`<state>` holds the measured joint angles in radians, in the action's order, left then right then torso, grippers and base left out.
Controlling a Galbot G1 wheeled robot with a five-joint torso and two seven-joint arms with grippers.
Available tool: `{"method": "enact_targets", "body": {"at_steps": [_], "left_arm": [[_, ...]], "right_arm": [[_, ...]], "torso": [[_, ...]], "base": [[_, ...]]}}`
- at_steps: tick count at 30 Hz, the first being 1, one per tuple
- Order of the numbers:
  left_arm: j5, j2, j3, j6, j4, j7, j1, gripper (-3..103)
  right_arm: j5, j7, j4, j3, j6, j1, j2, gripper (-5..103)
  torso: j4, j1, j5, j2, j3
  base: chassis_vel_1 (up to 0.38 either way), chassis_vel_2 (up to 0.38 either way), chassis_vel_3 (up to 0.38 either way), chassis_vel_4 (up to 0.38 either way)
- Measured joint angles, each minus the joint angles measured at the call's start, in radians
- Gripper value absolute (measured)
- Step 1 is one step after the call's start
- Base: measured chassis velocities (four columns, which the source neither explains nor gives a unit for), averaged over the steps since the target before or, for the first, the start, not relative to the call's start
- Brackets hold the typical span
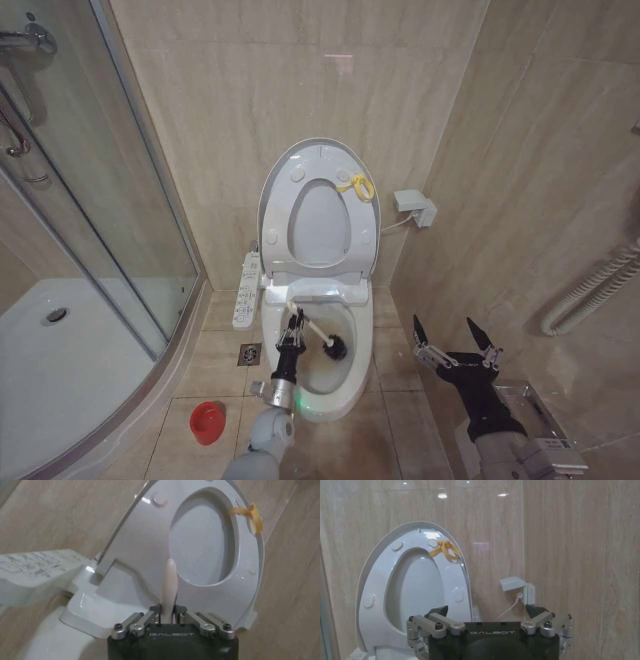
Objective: Open the toilet lid, clean the toilet bowl with a toilet brush, close the toilet lid, and flush.
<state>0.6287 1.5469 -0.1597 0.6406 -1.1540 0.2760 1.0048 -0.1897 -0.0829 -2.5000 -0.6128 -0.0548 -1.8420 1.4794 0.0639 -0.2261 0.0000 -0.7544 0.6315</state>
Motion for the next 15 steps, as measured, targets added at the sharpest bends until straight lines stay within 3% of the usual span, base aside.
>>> {"method": "enact_targets", "body": {"at_steps": [2, 8, 11, 15], "left_arm": [[0.063, -0.004, 0.016, -0.006, -0.044, 0.003, -0.001, 18], [0.112, -0.008, 0.041, -0.021, -0.087, 0.005, -0.003, 18], [0.099, -0.007, 0.038, -0.021, -0.071, 0.008, 0.002, 18], [0.004, -0.008, 0.011, -0.013, -0.008, 0.021, 0.015, 18]], "right_arm": [[0.000, 0.000, 0.000, 0.000, 0.000, 0.000, 0.000, 100], [0.000, 0.000, 0.000, 0.000, 0.000, 0.000, 0.000, 100], [0.000, 0.000, 0.000, 0.000, 0.000, 0.000, 0.000, 100], [0.000, 0.000, 0.000, 0.000, 0.000, 0.000, 0.000, 100]], "torso": [[0.0002, 0.000, 0.0000, 0.000, 0.000], [0.0004, 0.000, 0.0000, 0.000, 0.000], [0.0004, 0.000, 0.0000, 0.000, 0.000], [0.0000, 0.000, 0.0000, 0.000, 0.000]], "base": [[0.000, 0.000, 0.000, 0.000], [0.000, 0.000, 0.000, 0.000], [0.000, 0.000, 0.000, 0.000], [0.000, 0.000, 0.000, 0.000]]}}
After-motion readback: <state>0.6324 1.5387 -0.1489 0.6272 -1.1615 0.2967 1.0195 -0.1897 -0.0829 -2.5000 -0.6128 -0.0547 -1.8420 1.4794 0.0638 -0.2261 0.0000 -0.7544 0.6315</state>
